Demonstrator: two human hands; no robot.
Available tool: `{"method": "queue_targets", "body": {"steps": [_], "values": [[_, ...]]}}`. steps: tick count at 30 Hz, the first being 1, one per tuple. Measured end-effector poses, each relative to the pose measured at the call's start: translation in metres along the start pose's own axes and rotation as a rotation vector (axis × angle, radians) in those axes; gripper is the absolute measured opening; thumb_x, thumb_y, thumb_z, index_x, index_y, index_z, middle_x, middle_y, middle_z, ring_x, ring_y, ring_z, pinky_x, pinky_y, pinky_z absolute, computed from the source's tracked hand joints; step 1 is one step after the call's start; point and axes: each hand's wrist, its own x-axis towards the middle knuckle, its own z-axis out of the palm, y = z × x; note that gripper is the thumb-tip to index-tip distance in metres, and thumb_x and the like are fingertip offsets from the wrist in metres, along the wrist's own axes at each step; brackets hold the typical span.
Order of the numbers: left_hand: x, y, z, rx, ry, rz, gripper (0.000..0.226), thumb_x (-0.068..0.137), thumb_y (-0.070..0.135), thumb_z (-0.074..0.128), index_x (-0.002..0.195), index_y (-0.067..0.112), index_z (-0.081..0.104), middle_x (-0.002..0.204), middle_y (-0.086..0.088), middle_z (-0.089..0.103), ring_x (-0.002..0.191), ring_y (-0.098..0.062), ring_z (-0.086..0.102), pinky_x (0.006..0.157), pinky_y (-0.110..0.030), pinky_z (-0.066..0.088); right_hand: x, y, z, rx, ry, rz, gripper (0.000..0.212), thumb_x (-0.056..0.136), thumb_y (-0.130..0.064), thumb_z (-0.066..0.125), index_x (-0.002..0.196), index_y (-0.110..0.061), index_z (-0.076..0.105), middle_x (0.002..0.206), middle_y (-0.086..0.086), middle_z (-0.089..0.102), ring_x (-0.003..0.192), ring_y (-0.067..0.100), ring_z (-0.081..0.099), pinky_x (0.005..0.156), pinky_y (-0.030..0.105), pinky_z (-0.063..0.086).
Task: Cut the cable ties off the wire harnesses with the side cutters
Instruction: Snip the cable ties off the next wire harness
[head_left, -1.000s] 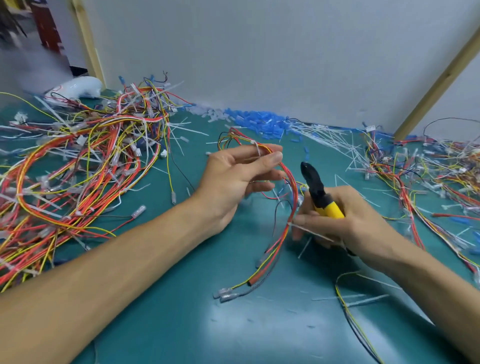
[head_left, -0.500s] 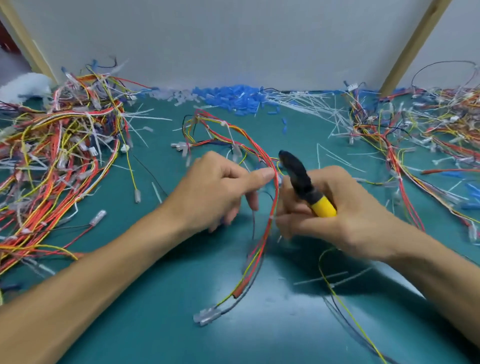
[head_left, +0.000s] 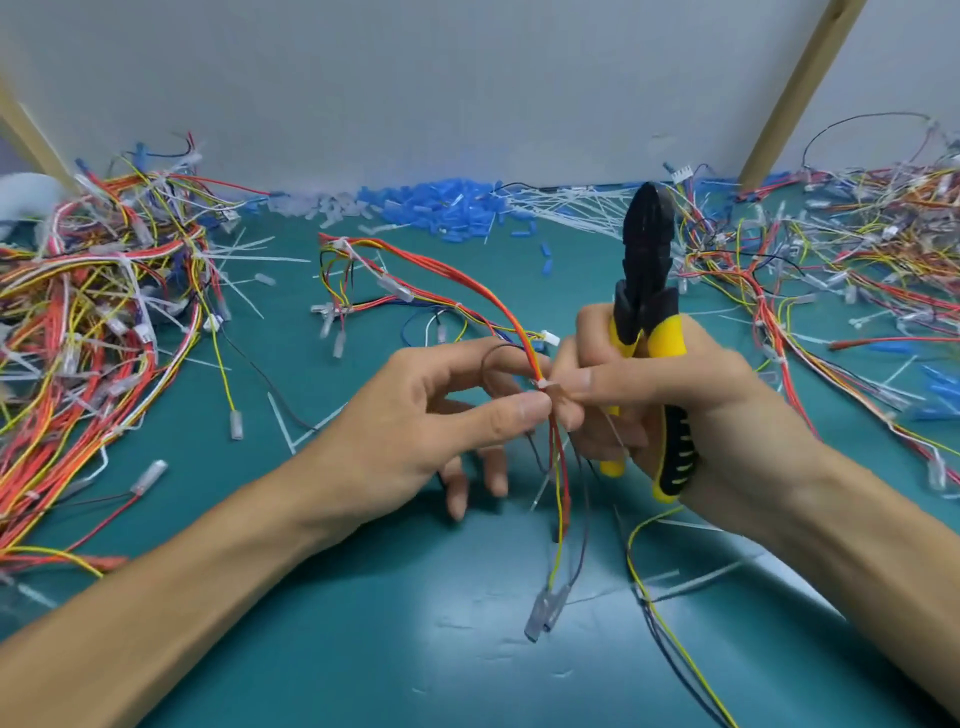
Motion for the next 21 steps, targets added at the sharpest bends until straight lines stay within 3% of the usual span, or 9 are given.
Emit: {"method": "queue_targets", "body": {"steps": [4,7,10,12,14,17,21], "values": [[0.0,0.0,0.002,-0.073,0.118,0.049,0.004,0.085,0.024,0.076,0.086,0.02,0.078,0.098,-0.028,0.07,0.068,-0.019,0.062,0.048,-0.03,0.048,0.002,-0.003,-0.005,0.114,-0.055,0.043,0.038,0.08,-0.001,0.061,0.068,-0.012,0.027,0.072,0.013,0.061,0.052,0.023,0.025,0.05,0.029,0.034],[0.0,0.0,0.001,-0.245,0.097,0.042,0.008,0.083,0.024,0.077,0.083,0.016,0.075,0.079,-0.01,0.067,0.065,-0.016,0.06,0.049,-0.027,0.048,0.003,-0.003,-0.01,0.025,0.033,-0.018,0.029,0.078,-0.003,0.061,0.065,-0.012,0.037,0.07,0.017,0.062,0.051,0.024,0.031,0.051,0.033,0.031],[-0.001,0.004,-0.001,-0.487,0.091,0.038,0.007,0.084,0.021,0.068,0.082,0.015,0.071,0.076,-0.005,0.06,0.062,-0.016,0.058,0.05,-0.026,0.05,0.002,0.002,-0.017,-0.495,0.246,-0.188,0.021,0.078,-0.016,0.067,0.071,-0.003,0.052,0.066,0.013,0.062,0.058,0.03,0.045,0.055,0.038,0.037],[-0.002,0.008,-0.003,-0.588,0.086,0.062,0.003,0.084,0.016,0.07,0.083,0.015,0.067,0.073,-0.003,0.058,0.057,-0.015,0.055,0.051,-0.025,0.049,0.004,0.007,-0.022,-0.894,0.332,-0.282,0.022,0.081,-0.025,0.068,0.075,-0.009,0.054,0.065,0.009,0.056,0.063,0.027,0.045,0.062,0.042,0.039],[-0.002,0.011,-0.005,-0.64,0.085,0.074,0.007,0.085,0.021,0.065,0.083,0.014,0.066,0.069,-0.002,0.057,0.053,-0.013,0.053,0.05,-0.024,0.048,0.006,0.009,-0.026,-1.127,0.324,-0.334,0.027,0.084,-0.029,0.069,0.075,-0.021,0.045,0.065,-0.001,0.051,0.064,0.019,0.042,0.061,0.041,0.036],[-0.003,0.012,-0.005,-0.633,0.077,0.07,0.011,0.092,0.017,0.058,0.086,0.011,0.063,0.067,-0.003,0.056,0.051,-0.014,0.052,0.048,-0.024,0.047,0.006,0.011,-0.029,-1.266,0.269,-0.411,0.034,0.087,-0.027,0.075,0.082,-0.027,0.041,0.075,-0.011,0.049,0.071,0.02,0.045,0.064,0.04,0.039],[-0.003,0.006,0.001,-0.547,0.049,0.044,0.019,0.082,0.024,0.078,0.086,0.01,0.066,0.068,-0.008,0.053,0.05,-0.016,0.051,0.046,-0.025,0.047,0.002,0.012,-0.021,-1.341,0.233,-0.54,0.023,0.085,-0.027,0.07,0.086,-0.022,0.048,0.08,-0.012,0.045,0.075,0.023,0.043,0.064,0.045,0.045]]}}
